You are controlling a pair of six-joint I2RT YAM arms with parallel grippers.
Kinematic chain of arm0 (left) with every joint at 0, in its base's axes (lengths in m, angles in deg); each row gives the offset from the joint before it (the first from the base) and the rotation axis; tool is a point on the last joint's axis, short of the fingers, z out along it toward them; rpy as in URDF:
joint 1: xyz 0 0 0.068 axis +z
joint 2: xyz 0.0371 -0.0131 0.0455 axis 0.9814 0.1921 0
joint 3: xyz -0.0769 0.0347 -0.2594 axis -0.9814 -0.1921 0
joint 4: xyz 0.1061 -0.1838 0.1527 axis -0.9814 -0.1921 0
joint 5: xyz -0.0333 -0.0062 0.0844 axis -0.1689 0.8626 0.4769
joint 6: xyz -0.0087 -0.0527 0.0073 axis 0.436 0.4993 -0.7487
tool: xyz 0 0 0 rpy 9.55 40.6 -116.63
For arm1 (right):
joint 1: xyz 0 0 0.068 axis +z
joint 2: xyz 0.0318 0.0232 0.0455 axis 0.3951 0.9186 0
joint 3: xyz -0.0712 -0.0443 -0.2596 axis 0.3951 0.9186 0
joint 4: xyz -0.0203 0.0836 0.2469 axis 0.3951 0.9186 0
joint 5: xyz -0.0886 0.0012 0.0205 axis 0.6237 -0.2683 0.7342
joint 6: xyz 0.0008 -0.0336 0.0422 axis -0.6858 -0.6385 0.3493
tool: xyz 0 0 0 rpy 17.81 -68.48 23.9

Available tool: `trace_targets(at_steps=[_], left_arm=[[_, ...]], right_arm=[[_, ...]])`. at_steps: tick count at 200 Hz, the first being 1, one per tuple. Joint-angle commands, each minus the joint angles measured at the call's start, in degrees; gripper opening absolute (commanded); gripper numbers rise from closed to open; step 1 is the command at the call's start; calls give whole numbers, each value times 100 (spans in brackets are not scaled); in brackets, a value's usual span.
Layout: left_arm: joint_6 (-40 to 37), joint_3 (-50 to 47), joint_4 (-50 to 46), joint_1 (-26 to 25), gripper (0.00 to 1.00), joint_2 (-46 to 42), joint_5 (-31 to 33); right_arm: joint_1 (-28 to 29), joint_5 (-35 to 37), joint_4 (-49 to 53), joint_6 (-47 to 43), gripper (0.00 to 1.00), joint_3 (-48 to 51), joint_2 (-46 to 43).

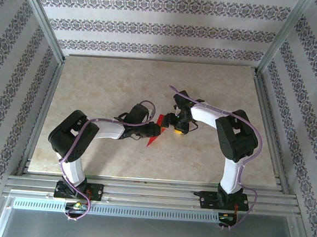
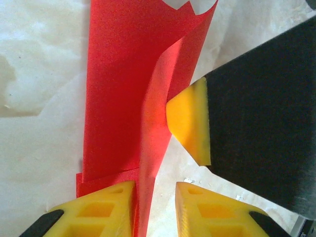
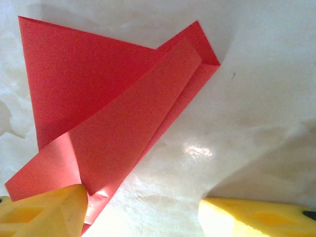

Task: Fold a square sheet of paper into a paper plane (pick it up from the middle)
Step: Fold the wing for the fifth time at the center of the table.

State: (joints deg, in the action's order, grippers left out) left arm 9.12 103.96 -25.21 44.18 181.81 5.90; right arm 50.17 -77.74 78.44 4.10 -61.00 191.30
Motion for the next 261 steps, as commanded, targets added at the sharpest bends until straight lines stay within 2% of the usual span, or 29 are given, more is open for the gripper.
trace_targets(at_steps=[1,118,151,220,261], left_arm=[[-251,-93,-137,73,27,-167,121],[-495,-120,-194,64,26,164,56],[-471,-202,-172,64,22,206,125],[-74,-240,-21,176,15,290,33],[-11,-210,-46,204,14,320,-43]], right_arm=[[42,779,16,-81,77,328,797],[44,765,72,-40,79,289,853],[29,698,67,-22,80,261,778],[-241,253,-14,-343,80,224,109],[-332,-70,-120,-587,80,265,-166]])
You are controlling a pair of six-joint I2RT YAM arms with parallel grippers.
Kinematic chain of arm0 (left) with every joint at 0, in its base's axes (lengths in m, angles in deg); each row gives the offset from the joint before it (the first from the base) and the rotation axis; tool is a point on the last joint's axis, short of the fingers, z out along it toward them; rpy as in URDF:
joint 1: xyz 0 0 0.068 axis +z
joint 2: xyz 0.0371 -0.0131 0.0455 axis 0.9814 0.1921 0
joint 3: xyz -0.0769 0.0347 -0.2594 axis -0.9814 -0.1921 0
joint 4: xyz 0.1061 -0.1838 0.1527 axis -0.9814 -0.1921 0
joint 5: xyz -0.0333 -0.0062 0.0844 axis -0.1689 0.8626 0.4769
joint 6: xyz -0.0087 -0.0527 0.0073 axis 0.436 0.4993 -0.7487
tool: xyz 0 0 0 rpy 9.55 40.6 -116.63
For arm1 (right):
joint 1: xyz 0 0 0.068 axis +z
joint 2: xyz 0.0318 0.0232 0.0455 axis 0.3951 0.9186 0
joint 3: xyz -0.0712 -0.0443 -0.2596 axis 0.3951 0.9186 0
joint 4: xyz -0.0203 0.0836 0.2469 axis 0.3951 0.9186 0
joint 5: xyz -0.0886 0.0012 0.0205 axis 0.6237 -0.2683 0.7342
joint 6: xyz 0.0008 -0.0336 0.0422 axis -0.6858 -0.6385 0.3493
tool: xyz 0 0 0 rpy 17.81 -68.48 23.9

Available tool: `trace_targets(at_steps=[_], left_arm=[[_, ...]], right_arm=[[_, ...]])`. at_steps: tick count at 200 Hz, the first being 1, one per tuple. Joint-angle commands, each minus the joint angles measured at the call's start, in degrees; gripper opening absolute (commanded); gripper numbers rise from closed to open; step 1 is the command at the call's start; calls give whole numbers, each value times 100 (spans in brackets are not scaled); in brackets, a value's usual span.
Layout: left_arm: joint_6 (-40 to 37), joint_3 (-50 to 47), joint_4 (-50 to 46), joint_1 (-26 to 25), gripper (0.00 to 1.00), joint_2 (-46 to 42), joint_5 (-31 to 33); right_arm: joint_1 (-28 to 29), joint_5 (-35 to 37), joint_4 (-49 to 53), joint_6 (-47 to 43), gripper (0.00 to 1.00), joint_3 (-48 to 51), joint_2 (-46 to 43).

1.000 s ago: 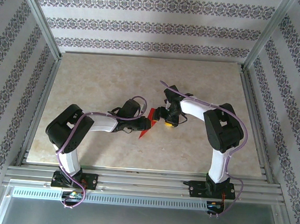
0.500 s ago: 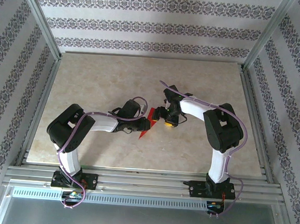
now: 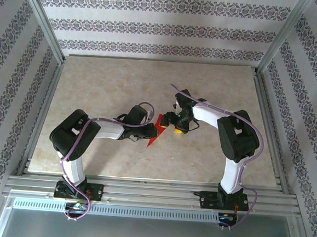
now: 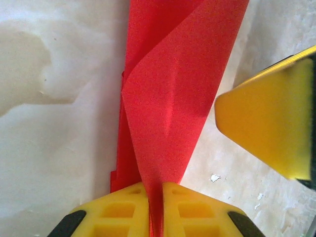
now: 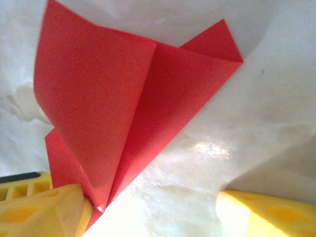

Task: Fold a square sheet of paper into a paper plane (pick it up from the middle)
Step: Fold the wing for the fifth time at the center of the table.

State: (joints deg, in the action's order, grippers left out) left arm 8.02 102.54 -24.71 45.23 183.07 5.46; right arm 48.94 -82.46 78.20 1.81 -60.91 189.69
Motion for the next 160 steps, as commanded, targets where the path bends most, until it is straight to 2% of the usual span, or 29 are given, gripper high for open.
trace_targets(at_steps=[1,49,80,100,130,145,160], left_arm=[[97,-63,-98,100,14,192,2],[-109,315,-770,108,14,248,-208],[13,504,-1108,156,13,381,-342],[95,621,-1302,203,12,459,-455],[146,702,-1453,218,12,501,-454],[157,736,-1496,223,12,519,-461],[166,755,-1499,221,13,528,-482]], right_arm=[[-215,392,-106,-365,80,260,-8],[-383,-192,-887,-600,77,751,-800],[-396,-662,-1798,-528,71,1275,-1282],[-371,-1042,-2485,-262,63,1581,-1341],[-223,-1404,-3273,126,45,1813,-1167],[-132,-1523,-3492,241,37,1815,-1031],[-14,-1541,-3493,238,33,1737,-890]])
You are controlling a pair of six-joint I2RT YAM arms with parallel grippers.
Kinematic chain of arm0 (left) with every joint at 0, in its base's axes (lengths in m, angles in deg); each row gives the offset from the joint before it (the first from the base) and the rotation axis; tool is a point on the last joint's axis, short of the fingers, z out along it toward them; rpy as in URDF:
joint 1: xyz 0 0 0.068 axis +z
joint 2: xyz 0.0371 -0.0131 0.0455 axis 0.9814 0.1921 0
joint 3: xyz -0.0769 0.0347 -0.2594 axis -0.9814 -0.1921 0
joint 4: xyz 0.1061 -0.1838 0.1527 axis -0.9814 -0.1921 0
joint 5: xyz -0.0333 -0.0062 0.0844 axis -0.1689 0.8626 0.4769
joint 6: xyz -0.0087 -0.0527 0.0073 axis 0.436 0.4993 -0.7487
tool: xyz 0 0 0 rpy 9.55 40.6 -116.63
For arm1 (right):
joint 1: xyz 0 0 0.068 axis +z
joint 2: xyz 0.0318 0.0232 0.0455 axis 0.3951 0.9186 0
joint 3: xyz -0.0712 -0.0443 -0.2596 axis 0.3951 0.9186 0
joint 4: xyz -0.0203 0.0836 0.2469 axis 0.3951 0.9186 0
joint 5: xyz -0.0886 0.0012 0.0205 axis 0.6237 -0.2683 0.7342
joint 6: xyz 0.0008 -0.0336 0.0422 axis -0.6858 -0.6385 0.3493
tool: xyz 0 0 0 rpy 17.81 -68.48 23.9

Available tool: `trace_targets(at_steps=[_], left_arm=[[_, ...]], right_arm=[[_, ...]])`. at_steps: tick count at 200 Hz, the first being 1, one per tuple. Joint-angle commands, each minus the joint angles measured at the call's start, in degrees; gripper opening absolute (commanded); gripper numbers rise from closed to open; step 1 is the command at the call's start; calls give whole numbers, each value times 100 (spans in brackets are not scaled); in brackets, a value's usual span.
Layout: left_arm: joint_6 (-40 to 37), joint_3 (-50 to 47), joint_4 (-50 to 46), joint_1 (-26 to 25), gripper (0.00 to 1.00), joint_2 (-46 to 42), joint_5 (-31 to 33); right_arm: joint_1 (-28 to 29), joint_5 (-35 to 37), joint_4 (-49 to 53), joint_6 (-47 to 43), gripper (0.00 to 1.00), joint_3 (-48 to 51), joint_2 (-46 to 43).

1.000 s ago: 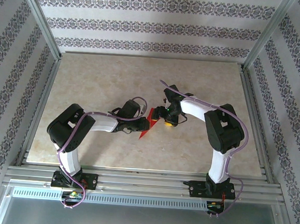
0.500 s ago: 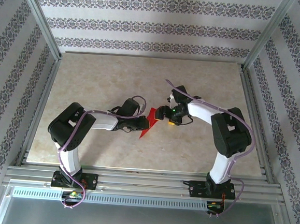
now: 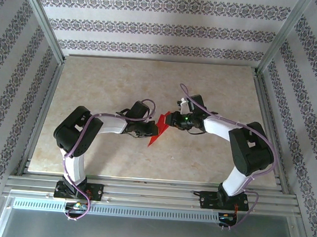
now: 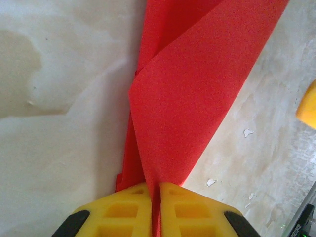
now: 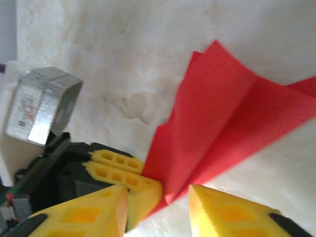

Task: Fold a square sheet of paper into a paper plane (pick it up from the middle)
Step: Fold the wing for the fifth time at the center of the table.

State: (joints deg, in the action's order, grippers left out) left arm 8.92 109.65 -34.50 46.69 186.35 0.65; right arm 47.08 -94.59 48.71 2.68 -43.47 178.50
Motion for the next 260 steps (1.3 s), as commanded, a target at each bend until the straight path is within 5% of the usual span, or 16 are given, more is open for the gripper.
trace_targets(at_steps=[1,74,260], left_arm=[[76,47,-519,75,13,198,-5],[76,93,-608,76,14,244,26],[113,67,-689,75,13,292,136]], right_arm=[[179,-329,-547,149,33,-10,238],[309,86,-401,225,23,-178,736],[194,962,144,586,22,-189,801]])
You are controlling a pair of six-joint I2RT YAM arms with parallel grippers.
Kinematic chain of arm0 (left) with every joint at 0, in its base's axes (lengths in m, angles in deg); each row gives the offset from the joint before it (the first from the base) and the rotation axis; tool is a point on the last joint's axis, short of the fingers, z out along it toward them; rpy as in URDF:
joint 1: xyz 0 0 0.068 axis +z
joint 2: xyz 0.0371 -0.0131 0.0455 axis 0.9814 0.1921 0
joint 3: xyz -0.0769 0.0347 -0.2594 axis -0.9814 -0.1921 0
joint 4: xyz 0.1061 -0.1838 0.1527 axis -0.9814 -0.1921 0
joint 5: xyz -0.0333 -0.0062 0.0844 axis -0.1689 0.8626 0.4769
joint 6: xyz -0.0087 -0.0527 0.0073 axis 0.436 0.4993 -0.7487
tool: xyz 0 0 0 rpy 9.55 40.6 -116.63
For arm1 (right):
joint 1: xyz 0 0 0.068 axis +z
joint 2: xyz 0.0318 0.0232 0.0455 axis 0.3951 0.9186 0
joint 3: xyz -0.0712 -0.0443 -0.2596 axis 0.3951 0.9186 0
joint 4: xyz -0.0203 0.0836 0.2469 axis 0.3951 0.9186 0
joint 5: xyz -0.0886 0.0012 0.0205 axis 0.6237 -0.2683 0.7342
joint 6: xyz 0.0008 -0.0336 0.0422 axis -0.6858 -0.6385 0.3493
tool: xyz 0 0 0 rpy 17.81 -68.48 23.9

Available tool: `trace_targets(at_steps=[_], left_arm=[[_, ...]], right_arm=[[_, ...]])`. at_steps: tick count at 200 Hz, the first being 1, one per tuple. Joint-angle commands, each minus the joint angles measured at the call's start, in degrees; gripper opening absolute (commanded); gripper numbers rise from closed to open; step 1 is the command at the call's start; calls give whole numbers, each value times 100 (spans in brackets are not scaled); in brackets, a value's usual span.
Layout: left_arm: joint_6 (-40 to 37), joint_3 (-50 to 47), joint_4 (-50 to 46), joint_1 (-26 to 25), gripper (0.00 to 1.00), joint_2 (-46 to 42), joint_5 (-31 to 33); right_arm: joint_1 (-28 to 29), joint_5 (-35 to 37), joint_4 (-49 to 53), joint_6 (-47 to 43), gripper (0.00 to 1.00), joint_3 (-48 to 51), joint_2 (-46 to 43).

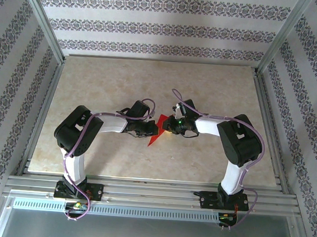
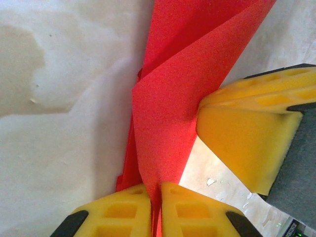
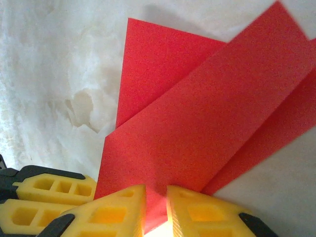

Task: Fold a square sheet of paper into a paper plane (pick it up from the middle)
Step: Fold the wing for the fifth time at the center of the table.

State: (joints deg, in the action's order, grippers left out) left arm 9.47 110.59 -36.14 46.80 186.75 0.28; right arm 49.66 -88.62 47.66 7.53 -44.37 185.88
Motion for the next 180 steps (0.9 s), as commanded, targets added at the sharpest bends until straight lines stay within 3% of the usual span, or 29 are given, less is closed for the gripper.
trace_targets(at_steps=[1,68,180], left_arm=[[62,-27,-527,60,13,253,175],[47,31,-608,61,13,299,176],[26,46,-645,61,13,280,168]], right_arm=[[-64,366,249,101,22,-104,57],[-34,-66,13,14,24,-150,-545],[60,199,409,100,19,-351,180]])
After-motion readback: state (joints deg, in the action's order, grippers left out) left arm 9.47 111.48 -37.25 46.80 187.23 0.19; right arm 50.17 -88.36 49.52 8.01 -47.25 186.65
